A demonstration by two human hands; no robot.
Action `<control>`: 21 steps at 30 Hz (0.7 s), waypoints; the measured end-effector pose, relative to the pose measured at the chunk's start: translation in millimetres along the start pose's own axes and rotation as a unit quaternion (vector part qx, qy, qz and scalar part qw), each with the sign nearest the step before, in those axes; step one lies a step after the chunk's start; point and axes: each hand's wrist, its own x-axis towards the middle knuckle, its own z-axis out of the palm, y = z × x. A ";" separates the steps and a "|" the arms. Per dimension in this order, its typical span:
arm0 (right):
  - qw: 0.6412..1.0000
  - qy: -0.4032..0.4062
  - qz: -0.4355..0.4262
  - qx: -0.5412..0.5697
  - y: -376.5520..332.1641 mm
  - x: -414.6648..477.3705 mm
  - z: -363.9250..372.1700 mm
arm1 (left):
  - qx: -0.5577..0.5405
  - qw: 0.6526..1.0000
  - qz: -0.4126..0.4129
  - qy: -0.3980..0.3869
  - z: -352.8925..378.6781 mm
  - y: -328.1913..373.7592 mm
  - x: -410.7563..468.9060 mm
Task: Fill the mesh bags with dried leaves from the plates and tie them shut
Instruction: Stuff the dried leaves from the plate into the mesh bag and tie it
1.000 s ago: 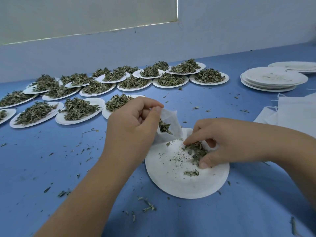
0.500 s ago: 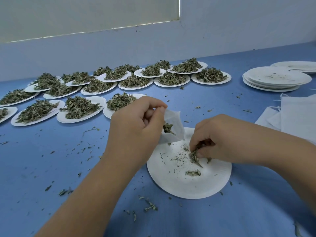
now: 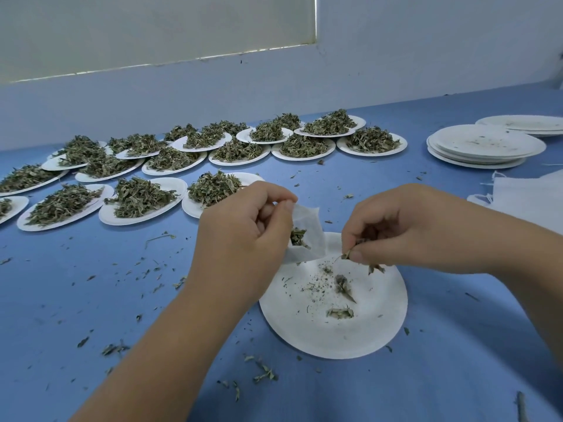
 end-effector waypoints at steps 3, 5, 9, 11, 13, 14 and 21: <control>0.994 0.003 -0.055 0.095 -4.5 -3.3 -4.7 | 0.004 1.000 0.003 -0.004 0.6 -0.1 -0.5; 0.986 0.046 -0.090 0.129 -7.3 -3.6 -0.6 | 0.013 1.000 0.001 -0.009 1.9 0.9 -1.1; 0.973 0.167 -0.143 0.072 -12.2 1.2 17.2 | 0.020 1.000 0.001 -0.018 5.5 4.3 -3.2; 0.969 0.191 -0.154 0.000 -13.4 3.6 24.1 | 0.024 1.000 0.001 -0.019 7.2 6.3 -4.2; 0.959 0.216 -0.163 -0.081 -14.3 5.2 28.1 | 0.022 0.999 -0.008 -0.025 8.3 8.0 -4.6; 0.952 0.229 -0.169 -0.109 -14.9 5.7 30.0 | 0.022 0.999 -0.011 -0.029 8.5 8.4 -4.9; 0.938 0.252 -0.173 -0.163 -17.1 6.1 41.3 | 0.005 0.999 -0.034 -0.033 8.2 10.2 -4.3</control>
